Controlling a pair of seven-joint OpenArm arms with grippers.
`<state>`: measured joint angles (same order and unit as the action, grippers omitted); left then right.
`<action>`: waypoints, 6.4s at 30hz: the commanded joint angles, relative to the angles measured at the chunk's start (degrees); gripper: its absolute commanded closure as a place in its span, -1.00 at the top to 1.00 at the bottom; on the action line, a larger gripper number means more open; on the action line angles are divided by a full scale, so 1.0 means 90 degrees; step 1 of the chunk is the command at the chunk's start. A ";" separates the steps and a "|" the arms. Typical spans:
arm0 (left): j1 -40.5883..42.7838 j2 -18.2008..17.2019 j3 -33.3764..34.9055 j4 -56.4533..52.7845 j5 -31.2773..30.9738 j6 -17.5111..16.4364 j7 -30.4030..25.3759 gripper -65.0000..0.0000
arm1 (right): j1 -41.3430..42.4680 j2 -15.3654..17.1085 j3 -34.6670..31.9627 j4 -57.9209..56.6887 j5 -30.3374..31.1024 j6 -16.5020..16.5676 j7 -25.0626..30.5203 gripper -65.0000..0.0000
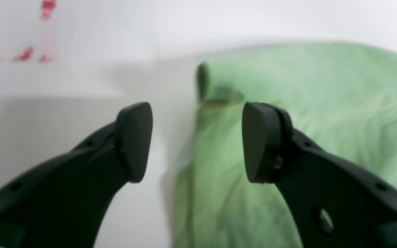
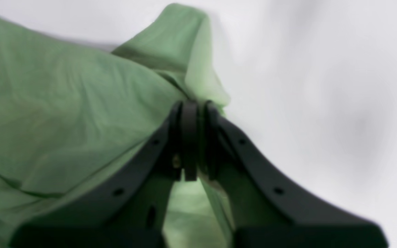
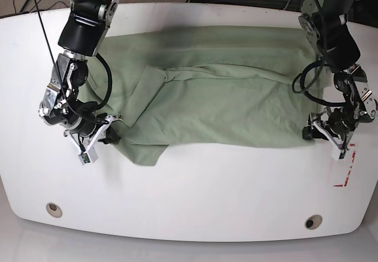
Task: Layout the t-shirt on the table in an organized manner, then fold the t-shirt properly
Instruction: 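Close the left gripper on the shirt hem beside the red marks, then hold the hem with both grippers and lift it off the table, then carry the held hem with both grippers toward the robot, folding the shirt, then lay the folded hem down near the shirt's collar edge with both grippers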
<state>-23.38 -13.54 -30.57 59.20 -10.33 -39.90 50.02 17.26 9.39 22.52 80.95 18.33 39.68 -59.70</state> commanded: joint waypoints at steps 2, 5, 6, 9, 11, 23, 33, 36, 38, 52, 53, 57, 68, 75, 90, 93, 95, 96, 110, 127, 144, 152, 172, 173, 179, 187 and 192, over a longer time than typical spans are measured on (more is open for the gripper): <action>-0.0270 0.0025 0.0197 -0.0136 -0.0117 -0.0011 -0.0307 0.20 | 0.0168 0.0075 0.0013 0.0134 0.0127 0.0035 0.0133 -0.91; -0.0328 0.0025 0.0451 -0.0478 -0.0147 -0.0011 -0.0493 0.20 | 0.0168 0.0075 0.0022 0.0134 0.0127 0.0035 0.0133 -0.91; -0.0357 0.0025 0.0490 -0.0546 -0.0147 -0.0011 -0.0542 0.20 | 0.0168 0.0075 0.0022 0.0134 0.0127 0.0035 0.0133 -0.91; -0.0426 0.0025 0.0520 -0.0829 -0.0147 0.0043 -0.0757 0.20 | 0.0168 0.0075 0.0032 0.0134 0.0127 0.0035 0.0133 -0.91; -0.0436 0.0025 0.0529 -0.0917 -0.0137 0.0052 -0.0835 0.20 | 0.0168 0.0075 0.0042 0.0134 0.0137 0.0035 0.0133 -0.91; -0.0436 0.0015 0.0568 -0.0995 -0.0127 0.0052 -0.1011 0.15 | 0.0158 0.0075 0.0061 0.0134 0.0137 0.0035 0.0133 -0.91; -0.0416 0.0005 0.0940 -0.0946 -0.0127 0.0043 -0.1001 -1.00 | 0.0158 0.0075 0.0061 0.0134 0.0137 0.0035 0.0133 -0.91; -0.0416 0.0005 0.0940 -0.0917 -0.0137 0.0023 -0.0972 -1.00 | 0.0158 0.0075 0.0061 0.0134 0.0137 0.0035 0.0133 -0.91; -0.0416 0.0005 0.0930 -0.0800 -0.0147 0.0013 -0.0972 -1.00 | 0.0158 0.0075 0.0061 0.0134 0.0137 0.0035 0.0133 -0.91; 0.0190 -0.0073 0.0910 0.0988 -0.0166 0.0004 -0.0552 -1.00 | 0.0031 0.0095 0.0061 0.0544 0.0137 0.0035 0.0123 -0.91; 0.0229 -0.0073 0.0910 0.1076 -0.0166 0.0004 -0.0532 -1.00 | 0.0012 0.0095 0.0052 0.0593 0.0137 0.0035 0.0123 -0.91; 0.0395 -0.0083 0.0910 0.1329 -0.0166 -0.0006 -0.0513 -1.00 | -0.0017 0.0095 0.0042 0.0652 0.0137 0.0035 0.0113 -0.91; 0.0756 -0.0190 0.0686 0.1876 -0.0176 -0.0011 -0.0513 -1.00 | -0.0115 0.0124 0.0052 0.0769 0.0137 0.0035 0.0104 -0.91; 0.0766 -0.0200 0.0305 0.1896 -0.0176 -0.0011 -0.0513 -1.00 | -0.0154 0.0134 0.0061 0.1189 0.0137 0.0035 -0.0141 -0.91; 0.1020 -0.0405 0.0139 0.1955 -0.0176 -0.0011 -0.0513 -1.00 | -0.0662 0.0095 0.0472 0.2215 0.0147 0.0035 -0.0854 -0.91; 0.1069 -0.0405 0.0139 0.2062 -0.0166 -0.0011 -0.0513 -1.00 | -0.0887 0.0075 0.0462 0.2430 0.0205 0.0035 -0.0883 -0.91; 0.1186 -0.0405 0.0139 0.2082 -0.0166 -0.0011 -0.0513 -1.00 | -0.1063 0.0066 0.0462 0.2498 0.0381 0.0035 -0.0883 -0.91; 0.1264 -0.0405 0.0139 0.2101 -0.0166 -0.0011 -0.0513 -1.00 | -0.1151 0.0046 0.0462 0.2508 0.0538 0.0035 -0.0883 -0.91; 0.1586 -0.0405 0.0168 0.2111 -0.0166 -0.0011 -0.0513 -1.00 | -0.0975 -0.0198 0.0452 0.2146 0.0792 0.0035 -0.0639 -0.08; 0.1577 -0.0405 0.0158 0.2121 -0.0166 -0.0011 -0.0513 -1.00 | 0.0530 -0.0267 0.0452 -0.0950 0.0821 0.0035 0.0602 0.82; 0.1577 -0.0405 0.0158 0.2121 -0.0176 -0.0011 -0.0513 -1.00 | 0.1213 -0.0218 0.0442 -0.3334 0.0811 0.0035 0.1608 0.77; 0.1577 -0.0405 0.0178 0.2121 -0.0166 -0.0011 -0.0513 -1.00 | 0.1340 -0.0354 0.0433 -0.3695 0.0801 0.0035 0.1774 0.71; 0.1586 -0.0405 0.0188 0.2111 -0.0166 -0.0011 -0.0513 -1.00 | 0.1643 -0.0501 0.0423 -0.3715 0.0792 0.0035 0.1872 -0.59; 0.1577 -0.0405 0.0188 0.2111 -0.0166 -0.0011 -0.0513 -1.00 | 0.1643 -0.0501 0.0423 -0.3705 0.0792 0.0035 0.1852 -0.66; 0.1577 -0.0405 0.0188 0.2111 -0.0166 -0.0011 -0.0513 -1.00 | 0.1614 -0.0384 0.0413 -0.3441 0.0792 0.0035 0.1481 -0.96; 0.1538 -0.0405 0.0168 0.2130 -0.0176 -0.0011 -0.0513 -1.00 | 0.1174 -0.0364 0.0169 -0.2269 0.0831 0.0035 0.0934 -1.00; 0.1430 -0.0405 0.0139 0.2130 -0.0176 -0.0011 -0.0395 -1.00 | 0.0901 -0.0393 0.0169 -0.1458 0.0831 0.0035 0.0475 -1.00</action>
<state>-8.80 -16.23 -28.95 77.21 -11.16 -39.94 46.72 24.45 5.50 24.08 64.34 24.27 39.46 -55.29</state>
